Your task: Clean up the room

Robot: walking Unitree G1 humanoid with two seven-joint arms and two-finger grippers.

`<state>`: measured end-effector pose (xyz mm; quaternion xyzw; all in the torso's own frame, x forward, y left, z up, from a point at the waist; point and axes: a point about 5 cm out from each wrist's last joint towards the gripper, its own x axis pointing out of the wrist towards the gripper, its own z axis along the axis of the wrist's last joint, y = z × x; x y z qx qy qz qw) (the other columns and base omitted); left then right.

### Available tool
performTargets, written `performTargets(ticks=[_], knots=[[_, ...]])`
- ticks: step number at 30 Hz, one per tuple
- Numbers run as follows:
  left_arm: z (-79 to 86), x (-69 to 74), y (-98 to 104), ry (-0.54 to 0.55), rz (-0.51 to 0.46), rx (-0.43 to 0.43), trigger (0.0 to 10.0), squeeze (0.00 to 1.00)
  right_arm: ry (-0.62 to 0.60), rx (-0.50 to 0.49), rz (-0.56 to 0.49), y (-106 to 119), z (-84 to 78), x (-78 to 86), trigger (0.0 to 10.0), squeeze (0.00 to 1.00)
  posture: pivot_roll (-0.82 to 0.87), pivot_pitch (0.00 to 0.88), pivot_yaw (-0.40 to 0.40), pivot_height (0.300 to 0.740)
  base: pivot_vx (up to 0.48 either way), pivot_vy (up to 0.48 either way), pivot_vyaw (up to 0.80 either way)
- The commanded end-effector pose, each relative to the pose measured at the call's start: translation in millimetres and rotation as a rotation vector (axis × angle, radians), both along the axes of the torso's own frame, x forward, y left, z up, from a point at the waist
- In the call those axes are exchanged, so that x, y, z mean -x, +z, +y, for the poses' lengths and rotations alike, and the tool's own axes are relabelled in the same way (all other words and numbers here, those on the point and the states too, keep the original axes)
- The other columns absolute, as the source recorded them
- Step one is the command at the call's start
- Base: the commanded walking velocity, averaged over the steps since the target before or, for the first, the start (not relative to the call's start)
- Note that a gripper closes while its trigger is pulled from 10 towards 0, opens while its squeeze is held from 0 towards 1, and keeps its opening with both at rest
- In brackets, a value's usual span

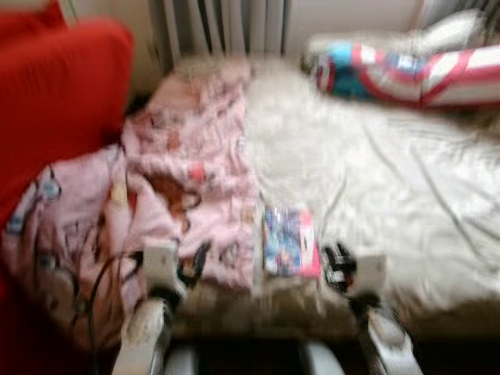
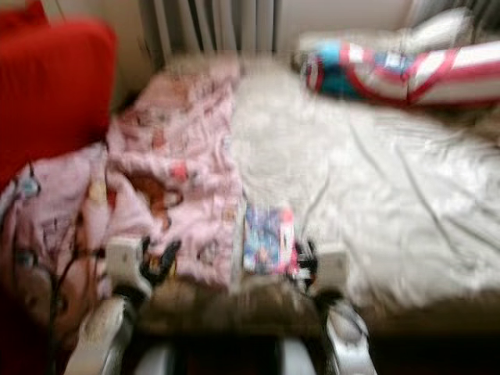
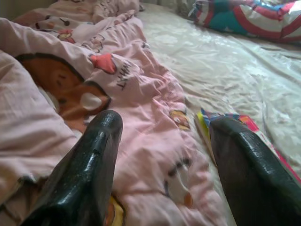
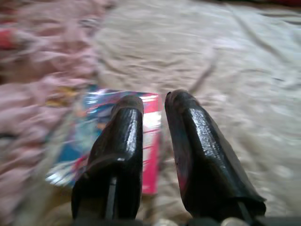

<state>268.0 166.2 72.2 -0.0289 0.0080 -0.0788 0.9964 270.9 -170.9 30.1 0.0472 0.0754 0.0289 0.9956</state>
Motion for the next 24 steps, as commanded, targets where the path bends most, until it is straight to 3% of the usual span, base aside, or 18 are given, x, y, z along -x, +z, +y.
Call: performTargets(ticks=[1, 7, 17, 24], knots=[[7.0, 0.8, 1.8, 0.018, -0.002, -0.008, 10.0, 0.0, -0.022, -0.036, 0.027, -2.4, 3.3, -2.0, 10.0, 0.0, -0.07, 0.068, -0.044, 0.61, 0.315, 0.0, 0.0], [5.7, 0.8, 2.1, 0.012, -0.002, -0.007, 10.0, 0.0, -0.014, -0.051, 0.063, -7.2, 2.9, -1.9, 10.0, 0.0, -0.07, 0.073, -0.043, 0.61, 0.289, 0.0, 0.0], [2.0, -6.5, 11.0, -0.024, -0.028, -0.017, 10.0, 0.0, -0.023, -0.106, 0.098, -5.7, 5.2, -20.2, 10.0, 0.0, -0.04, 0.107, -0.04, 0.61, 0.0, 0.0, 0.0], [-3.8, -18.1, 21.8, -0.075, -0.057, -0.034, 10.0, 0.0, 0.021, -0.146, 0.151, -7.9, 20.8, -32.0, 10.0, 0.0, -0.02, 0.148, -0.025, 0.61, 0.0, 0.0, 0.0]])
